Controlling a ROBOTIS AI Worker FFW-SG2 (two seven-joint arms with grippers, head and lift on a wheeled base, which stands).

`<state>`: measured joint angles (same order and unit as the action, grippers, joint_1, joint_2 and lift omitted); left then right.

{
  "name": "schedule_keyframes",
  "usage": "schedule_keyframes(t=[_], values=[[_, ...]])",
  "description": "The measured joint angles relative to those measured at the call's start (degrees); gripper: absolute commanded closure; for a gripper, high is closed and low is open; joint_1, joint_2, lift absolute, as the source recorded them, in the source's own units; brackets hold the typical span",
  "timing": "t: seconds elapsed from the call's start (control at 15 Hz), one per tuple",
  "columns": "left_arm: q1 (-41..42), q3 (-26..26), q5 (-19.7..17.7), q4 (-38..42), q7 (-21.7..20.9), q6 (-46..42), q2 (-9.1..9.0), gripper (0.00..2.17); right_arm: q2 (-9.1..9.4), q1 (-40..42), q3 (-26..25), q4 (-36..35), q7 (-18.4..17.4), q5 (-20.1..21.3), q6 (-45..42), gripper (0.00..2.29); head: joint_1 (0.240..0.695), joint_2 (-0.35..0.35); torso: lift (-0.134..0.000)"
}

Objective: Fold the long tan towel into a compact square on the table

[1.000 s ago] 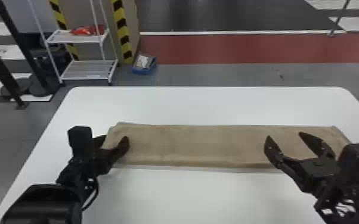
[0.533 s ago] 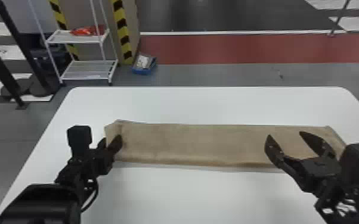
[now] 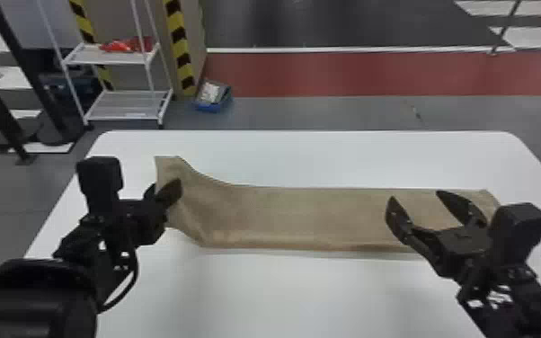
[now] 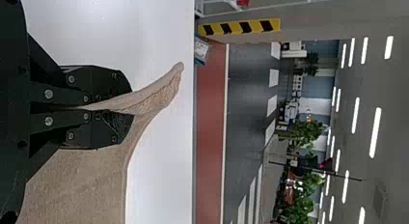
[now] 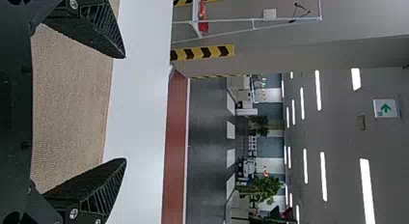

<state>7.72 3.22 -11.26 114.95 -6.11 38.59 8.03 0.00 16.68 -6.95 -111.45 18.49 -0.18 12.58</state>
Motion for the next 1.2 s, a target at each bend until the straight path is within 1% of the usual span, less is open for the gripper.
schedule_keyframes(t=[0.13, 0.2, 0.27, 0.33, 0.4, 0.47, 0.53, 0.67, 0.8, 0.93, 1.0, 1.07, 1.2], values=[[-1.4, -0.3, -2.6, 4.6, 0.2, 8.1, -0.38, 1.71, 0.0, -3.1, 1.3, 3.1, 0.4, 1.4, 0.7, 0.12, 0.695, 0.004, -0.123], [-2.6, -0.4, -4.8, 7.3, 0.7, 13.2, -0.51, 1.71, 0.0, -5.1, 2.2, 5.6, 0.8, 1.6, 1.0, 0.2, 0.695, 0.001, -0.123], [-3.9, -0.3, -7.1, 9.7, 0.9, 18.0, -0.53, 1.71, 0.0, -6.8, 2.8, 8.0, 1.7, 1.6, 1.1, 0.47, 0.695, -0.001, -0.123], [-5.6, -0.1, -9.8, 12.3, 1.7, 23.2, -0.53, 1.71, 0.0, -8.6, 3.5, 10.9, 3.5, 1.6, 0.6, 0.84, 0.695, -0.002, -0.123], [-7.5, 0.1, -12.2, 14.5, 2.9, 27.5, -0.53, 1.71, 0.0, -10.0, 4.2, 13.6, 4.4, 1.6, -0.6, 1.47, 0.695, 0.0, -0.123], [-9.4, 0.2, -14.0, 16.1, 4.0, 30.7, -0.54, 1.71, 0.0, -11.1, 5.2, 15.9, 4.7, 1.7, -2.4, 1.77, 0.695, 0.002, -0.123], [-10.7, 0.4, -15.5, 17.0, 4.6, 32.3, -0.55, 1.71, 0.0, -11.9, 6.0, 17.6, 4.8, 1.8, -3.4, 1.87, 0.695, 0.008, -0.123], [-12.6, 1.6, -19.8, 17.6, 5.3, 33.5, -0.51, 1.71, 0.0, -13.6, 7.5, 20.6, 5.8, 2.1, -4.1, 1.89, 0.695, 0.016, -0.123], [-13.7, 4.9, -27.4, 17.2, 5.8, 33.5, -0.47, 1.71, 0.0, -14.8, 9.6, 23.2, 6.2, 2.1, -4.5, 1.89, 0.695, 0.038, -0.123], [-15.4, 8.1, -34.1, 16.5, 6.5, 33.4, -0.21, 1.71, 0.0, -15.9, 12.3, 25.9, 5.6, 1.9, -5.0, 1.89, 0.695, 0.062, -0.123], [-16.5, 9.2, -36.4, 15.9, 6.8, 33.4, -0.07, 1.71, 0.0, -17.0, 14.2, 28.0, 4.9, 1.8, -5.4, 1.89, 0.695, 0.074, -0.123], [-17.2, 10.2, -37.7, 15.4, 6.8, 33.4, 0.04, 1.71, 0.0, -18.1, 15.9, 30.1, 4.4, 1.8, -5.8, 1.89, 0.695, 0.09, -0.123], [-17.5, 11.5, -39.0, 15.1, 6.8, 33.4, 0.5, 1.71, 0.0, -19.6, 17.8, 33.1, 4.2, 1.5, -6.7, 1.89, 0.695, 0.123, -0.123]])
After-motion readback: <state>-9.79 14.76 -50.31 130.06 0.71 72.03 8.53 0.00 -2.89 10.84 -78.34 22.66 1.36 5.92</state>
